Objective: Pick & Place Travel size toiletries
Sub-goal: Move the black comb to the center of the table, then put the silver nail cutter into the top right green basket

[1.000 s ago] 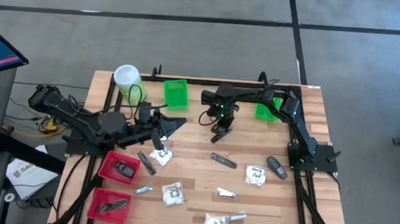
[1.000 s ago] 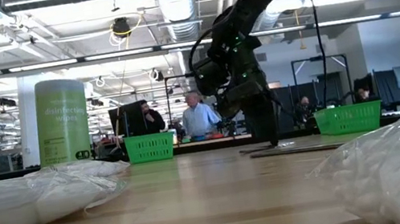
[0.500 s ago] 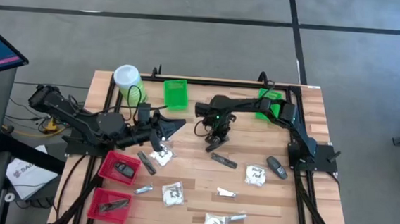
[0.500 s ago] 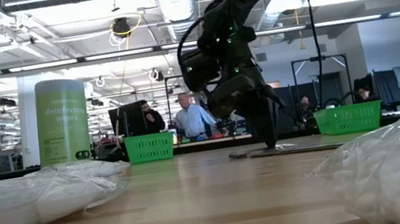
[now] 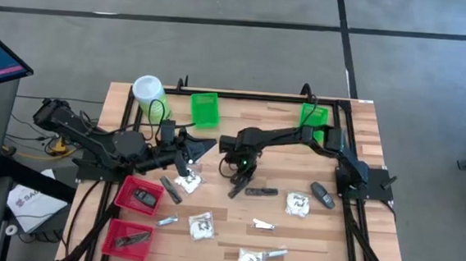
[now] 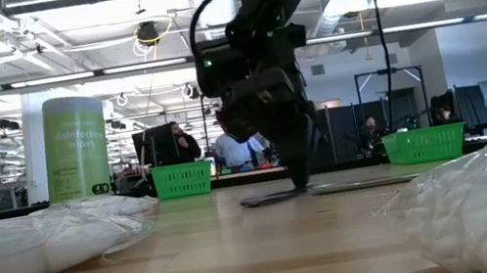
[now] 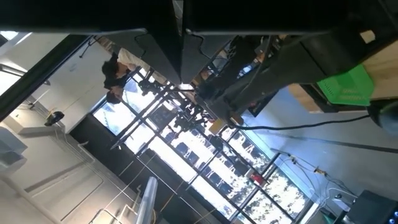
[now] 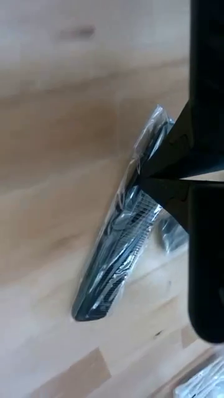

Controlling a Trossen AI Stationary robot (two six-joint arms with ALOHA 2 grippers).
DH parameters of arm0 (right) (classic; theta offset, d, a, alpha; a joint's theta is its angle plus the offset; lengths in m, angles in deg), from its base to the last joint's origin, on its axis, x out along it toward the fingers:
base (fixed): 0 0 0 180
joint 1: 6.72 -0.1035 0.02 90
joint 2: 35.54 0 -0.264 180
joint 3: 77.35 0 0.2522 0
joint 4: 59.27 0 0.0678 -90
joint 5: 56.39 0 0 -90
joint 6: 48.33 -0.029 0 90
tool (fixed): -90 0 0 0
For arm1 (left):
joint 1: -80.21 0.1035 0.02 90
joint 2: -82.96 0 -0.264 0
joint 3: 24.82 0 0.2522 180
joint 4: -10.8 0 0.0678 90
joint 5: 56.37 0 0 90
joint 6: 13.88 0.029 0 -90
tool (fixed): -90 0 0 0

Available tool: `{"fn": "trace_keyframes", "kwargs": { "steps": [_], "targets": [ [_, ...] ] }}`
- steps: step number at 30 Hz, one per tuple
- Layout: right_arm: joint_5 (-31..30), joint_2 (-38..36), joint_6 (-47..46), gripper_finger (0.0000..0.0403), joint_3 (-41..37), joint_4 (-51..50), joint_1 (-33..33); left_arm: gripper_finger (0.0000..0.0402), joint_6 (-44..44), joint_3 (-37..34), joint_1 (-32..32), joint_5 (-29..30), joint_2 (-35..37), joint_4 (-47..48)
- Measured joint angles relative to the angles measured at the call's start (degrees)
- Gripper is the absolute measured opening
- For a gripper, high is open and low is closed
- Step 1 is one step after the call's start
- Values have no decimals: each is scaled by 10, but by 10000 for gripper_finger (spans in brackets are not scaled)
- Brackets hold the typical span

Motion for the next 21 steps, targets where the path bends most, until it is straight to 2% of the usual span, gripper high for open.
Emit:
{"fn": "trace_keyframes", "kwargs": {
  "steps": [7,12,21],
  "targets": [
    [-13,-12,0,0,17,16,-18,0,-1,0,-4,-19,4,2],
    [-35,-96,-39,0,22,40,-17,0,28,0,-21,-23,23,0],
    [-140,-241,-103,0,12,-1,-44,0,25,0,-58,-20,43,56]
  ]
}}
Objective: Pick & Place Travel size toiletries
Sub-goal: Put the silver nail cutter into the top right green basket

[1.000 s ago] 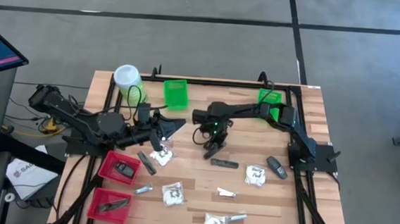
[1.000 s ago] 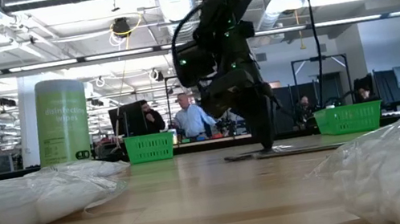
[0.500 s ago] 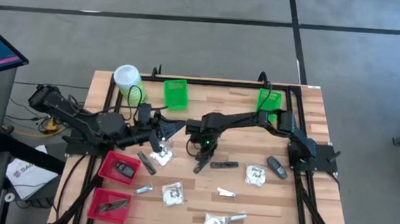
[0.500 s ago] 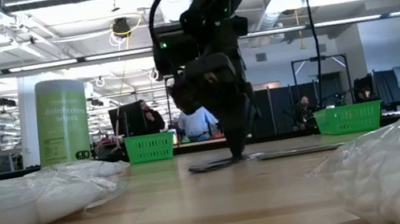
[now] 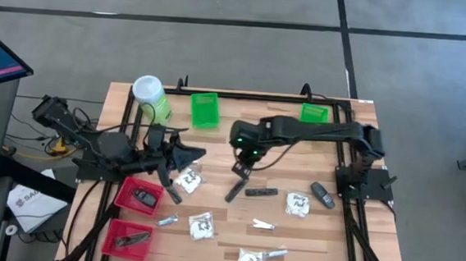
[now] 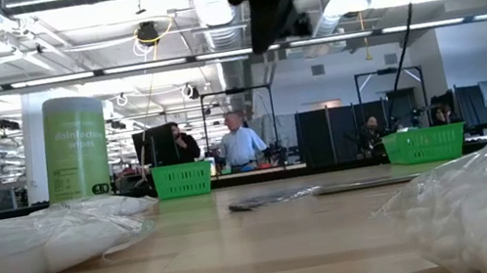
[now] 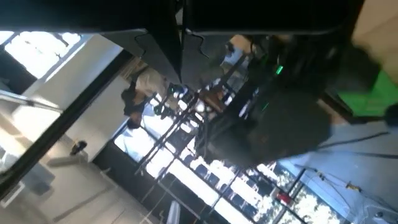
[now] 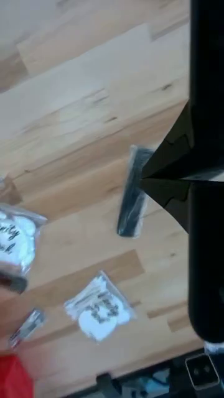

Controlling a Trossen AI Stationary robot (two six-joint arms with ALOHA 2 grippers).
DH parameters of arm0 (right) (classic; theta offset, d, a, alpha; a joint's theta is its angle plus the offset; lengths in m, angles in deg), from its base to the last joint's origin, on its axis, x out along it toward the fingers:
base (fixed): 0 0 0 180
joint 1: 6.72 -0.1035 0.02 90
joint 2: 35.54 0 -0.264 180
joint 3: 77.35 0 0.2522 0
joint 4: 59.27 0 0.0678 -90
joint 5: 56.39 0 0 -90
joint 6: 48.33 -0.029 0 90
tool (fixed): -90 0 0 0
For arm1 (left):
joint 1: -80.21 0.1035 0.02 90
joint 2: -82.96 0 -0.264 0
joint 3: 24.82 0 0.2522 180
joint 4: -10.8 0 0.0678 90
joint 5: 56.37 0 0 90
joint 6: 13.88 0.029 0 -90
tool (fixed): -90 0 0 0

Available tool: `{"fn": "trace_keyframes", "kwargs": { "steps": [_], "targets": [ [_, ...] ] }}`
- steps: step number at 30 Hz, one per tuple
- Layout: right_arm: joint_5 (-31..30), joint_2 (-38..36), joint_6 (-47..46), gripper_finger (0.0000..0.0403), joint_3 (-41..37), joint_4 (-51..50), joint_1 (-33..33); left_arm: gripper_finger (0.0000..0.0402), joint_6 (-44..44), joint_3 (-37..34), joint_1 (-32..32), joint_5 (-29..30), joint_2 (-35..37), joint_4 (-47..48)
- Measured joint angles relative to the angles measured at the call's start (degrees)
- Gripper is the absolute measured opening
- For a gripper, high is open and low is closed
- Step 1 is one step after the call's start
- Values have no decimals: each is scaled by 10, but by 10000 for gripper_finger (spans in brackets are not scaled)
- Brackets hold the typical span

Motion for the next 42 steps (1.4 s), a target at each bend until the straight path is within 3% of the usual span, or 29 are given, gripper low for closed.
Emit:
{"fn": "trace_keyframes", "kwargs": {
  "steps": [14,24,31,38,42],
  "targets": [
    [-91,-201,-123,0,-156,-1,-106,0,-64,0,-18,-42,-69,68],
    [-122,-302,-238,0,-284,-54,-137,0,-165,0,35,-105,-174,72],
    [-122,-363,-224,0,-355,-68,-132,0,-224,0,70,-122,-225,132],
    [-118,-389,-158,0,-403,9,-107,0,-266,1,107,-227,-303,171],
    [-115,-375,-143,0,-406,49,-91,0,-247,2,112,-293,-344,174]
  ]
}}
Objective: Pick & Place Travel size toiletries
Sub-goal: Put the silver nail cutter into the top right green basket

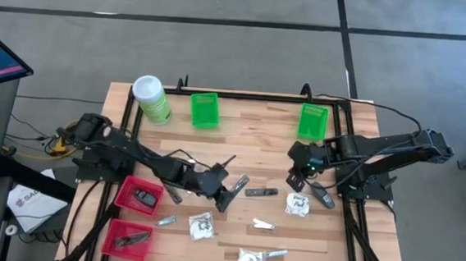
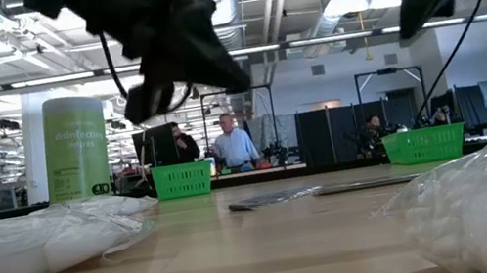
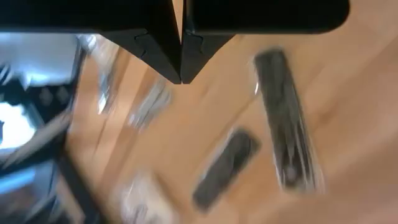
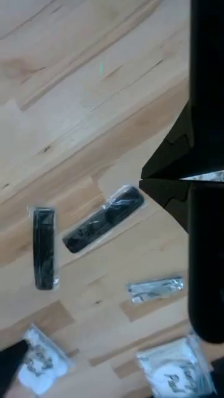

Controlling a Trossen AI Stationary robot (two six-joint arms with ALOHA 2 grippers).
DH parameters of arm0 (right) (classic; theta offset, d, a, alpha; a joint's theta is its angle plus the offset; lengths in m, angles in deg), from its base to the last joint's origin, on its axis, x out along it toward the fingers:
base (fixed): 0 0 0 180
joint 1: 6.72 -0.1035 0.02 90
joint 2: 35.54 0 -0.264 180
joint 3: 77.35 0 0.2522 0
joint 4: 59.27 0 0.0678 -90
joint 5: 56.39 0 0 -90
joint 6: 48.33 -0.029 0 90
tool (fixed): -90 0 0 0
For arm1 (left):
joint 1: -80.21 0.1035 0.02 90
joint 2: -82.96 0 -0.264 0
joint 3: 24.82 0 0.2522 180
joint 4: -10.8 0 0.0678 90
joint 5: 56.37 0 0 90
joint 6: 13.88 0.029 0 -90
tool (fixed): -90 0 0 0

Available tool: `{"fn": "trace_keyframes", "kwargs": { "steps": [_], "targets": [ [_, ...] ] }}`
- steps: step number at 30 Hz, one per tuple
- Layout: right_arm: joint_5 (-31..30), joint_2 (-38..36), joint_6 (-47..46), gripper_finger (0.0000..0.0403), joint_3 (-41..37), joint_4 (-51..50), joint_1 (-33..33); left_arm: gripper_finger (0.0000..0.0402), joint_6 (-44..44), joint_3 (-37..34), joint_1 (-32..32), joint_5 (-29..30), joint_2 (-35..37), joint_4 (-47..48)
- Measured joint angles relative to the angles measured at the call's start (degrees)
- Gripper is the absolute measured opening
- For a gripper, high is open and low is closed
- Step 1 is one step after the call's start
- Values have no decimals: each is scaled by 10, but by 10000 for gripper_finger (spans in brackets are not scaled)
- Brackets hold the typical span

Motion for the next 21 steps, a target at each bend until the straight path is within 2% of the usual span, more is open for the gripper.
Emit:
{"fn": "trace_keyframes", "kwargs": {
  "steps": [6,11,18,21],
  "targets": [
    [42,38,3,0,-1,45,16,0,54,0,0,-77,-42,40],
    [63,61,2,0,-1,64,14,0,84,-1,4,-85,-53,69],
    [66,67,17,0,-1,82,16,0,103,-1,29,-60,-55,52],
    [69,67,28,0,-1,89,16,0,127,-1,45,-79,-70,48]
  ]
}}
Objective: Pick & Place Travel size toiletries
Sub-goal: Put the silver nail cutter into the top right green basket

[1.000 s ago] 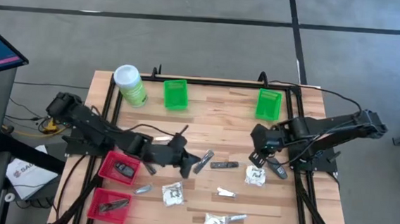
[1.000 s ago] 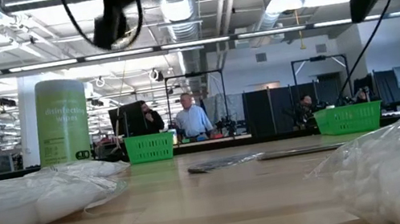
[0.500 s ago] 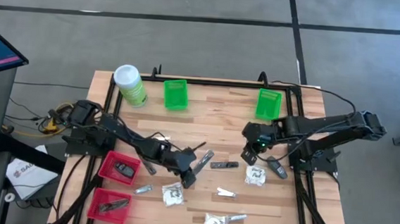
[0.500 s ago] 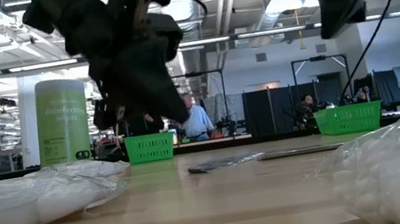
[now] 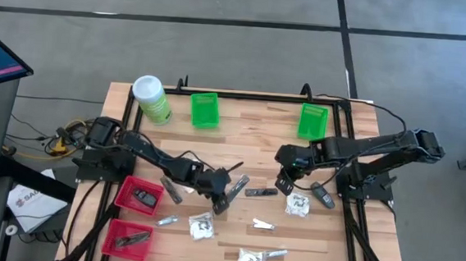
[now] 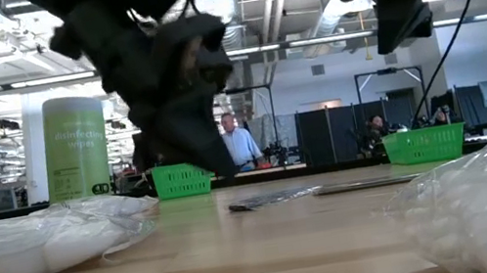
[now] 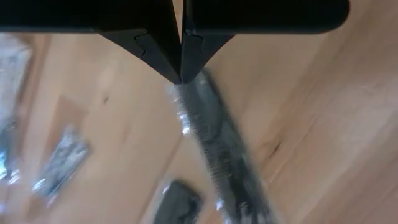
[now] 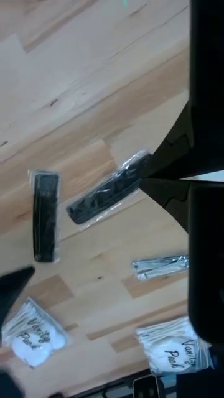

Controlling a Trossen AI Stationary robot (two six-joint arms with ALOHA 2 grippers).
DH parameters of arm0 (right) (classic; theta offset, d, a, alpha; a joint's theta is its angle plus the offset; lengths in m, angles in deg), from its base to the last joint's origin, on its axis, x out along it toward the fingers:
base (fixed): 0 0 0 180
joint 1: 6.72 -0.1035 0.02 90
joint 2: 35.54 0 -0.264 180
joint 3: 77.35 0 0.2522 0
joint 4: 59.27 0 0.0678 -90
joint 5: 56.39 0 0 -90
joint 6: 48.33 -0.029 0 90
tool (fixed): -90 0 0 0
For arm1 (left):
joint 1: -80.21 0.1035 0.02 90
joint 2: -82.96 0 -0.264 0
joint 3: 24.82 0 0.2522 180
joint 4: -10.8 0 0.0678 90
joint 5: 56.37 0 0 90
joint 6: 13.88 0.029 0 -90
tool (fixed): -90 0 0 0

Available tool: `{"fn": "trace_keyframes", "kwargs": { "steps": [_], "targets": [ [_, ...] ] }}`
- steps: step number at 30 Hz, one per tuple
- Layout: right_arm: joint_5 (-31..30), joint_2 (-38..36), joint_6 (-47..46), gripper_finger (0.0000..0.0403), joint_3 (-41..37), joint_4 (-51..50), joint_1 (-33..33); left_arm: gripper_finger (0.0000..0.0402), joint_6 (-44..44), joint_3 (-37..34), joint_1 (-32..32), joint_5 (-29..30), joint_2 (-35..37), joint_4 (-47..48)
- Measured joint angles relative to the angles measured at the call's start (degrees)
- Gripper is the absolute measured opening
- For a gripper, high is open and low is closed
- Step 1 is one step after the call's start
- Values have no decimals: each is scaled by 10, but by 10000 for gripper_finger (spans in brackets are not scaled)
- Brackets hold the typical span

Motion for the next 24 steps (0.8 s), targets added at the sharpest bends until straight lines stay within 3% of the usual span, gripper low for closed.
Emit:
{"fn": "trace_keyframes", "kwargs": {
  "steps": [5,11,18,24],
  "targets": [
    [2,0,16,0,0,2,1,0,22,0,5,-42,-26,2],
    [5,0,16,0,0,2,7,0,28,1,0,-41,-34,4],
    [50,0,31,0,0,-4,0,0,32,0,9,34,3,112],
    [51,0,49,0,0,-14,-14,0,51,0,17,71,45,132]
  ]
}}
